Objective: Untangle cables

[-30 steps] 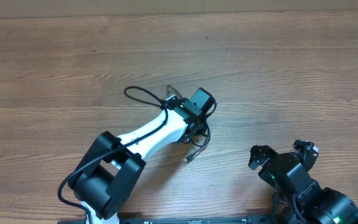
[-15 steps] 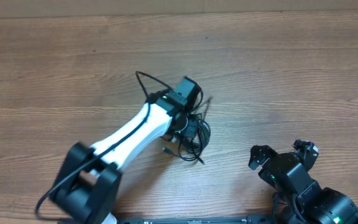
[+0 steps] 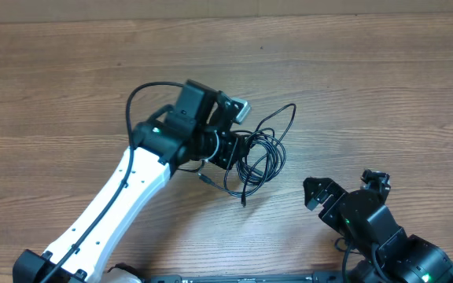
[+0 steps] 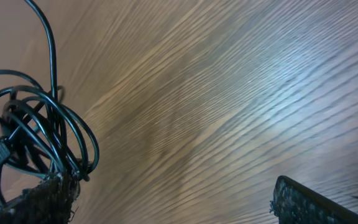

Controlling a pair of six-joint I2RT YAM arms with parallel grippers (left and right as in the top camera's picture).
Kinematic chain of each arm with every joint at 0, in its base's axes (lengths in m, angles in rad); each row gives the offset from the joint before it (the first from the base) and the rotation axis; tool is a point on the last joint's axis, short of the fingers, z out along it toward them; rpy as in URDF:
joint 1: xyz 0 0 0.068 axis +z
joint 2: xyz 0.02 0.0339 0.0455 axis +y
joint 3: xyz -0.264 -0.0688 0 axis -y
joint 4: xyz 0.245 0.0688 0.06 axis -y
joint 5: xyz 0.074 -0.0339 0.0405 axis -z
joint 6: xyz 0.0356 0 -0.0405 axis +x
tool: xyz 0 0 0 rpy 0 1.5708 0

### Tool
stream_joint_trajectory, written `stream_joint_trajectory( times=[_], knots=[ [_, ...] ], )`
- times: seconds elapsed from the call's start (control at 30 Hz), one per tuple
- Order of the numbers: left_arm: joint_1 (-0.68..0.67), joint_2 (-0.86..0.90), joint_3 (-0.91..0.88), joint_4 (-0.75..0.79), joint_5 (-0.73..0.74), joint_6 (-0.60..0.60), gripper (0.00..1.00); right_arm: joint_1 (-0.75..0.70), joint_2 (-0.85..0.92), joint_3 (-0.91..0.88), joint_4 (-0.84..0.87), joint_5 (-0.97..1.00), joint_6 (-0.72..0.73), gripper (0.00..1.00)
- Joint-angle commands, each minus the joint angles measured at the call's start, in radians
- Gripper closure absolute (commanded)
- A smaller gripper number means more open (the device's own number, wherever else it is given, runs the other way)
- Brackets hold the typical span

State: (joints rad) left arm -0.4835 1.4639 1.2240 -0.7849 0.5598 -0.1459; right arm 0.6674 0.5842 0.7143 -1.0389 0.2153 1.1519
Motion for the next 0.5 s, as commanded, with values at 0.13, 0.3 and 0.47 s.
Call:
stream_joint_trajectory(
  times=[0.13,0.3,0.47],
  knots=[
    [0.14,-0.023,0.018,0.014,0.38,-0.026,0.96,-0.001,-0.005,0.008,0.074,-0.034,0.004,0.0],
    [0.176,-0.023,0.018,0.013,0.429,-0.026,0.96,-0.001,0.006,-0.027,0.206,-0.034,0.002,0.0],
    [0.176,-0.023,0.018,0.004,0.477,-0.025,0.96,-0.001,0.059,-0.052,0.287,-0.039,0.0,0.0]
  ],
)
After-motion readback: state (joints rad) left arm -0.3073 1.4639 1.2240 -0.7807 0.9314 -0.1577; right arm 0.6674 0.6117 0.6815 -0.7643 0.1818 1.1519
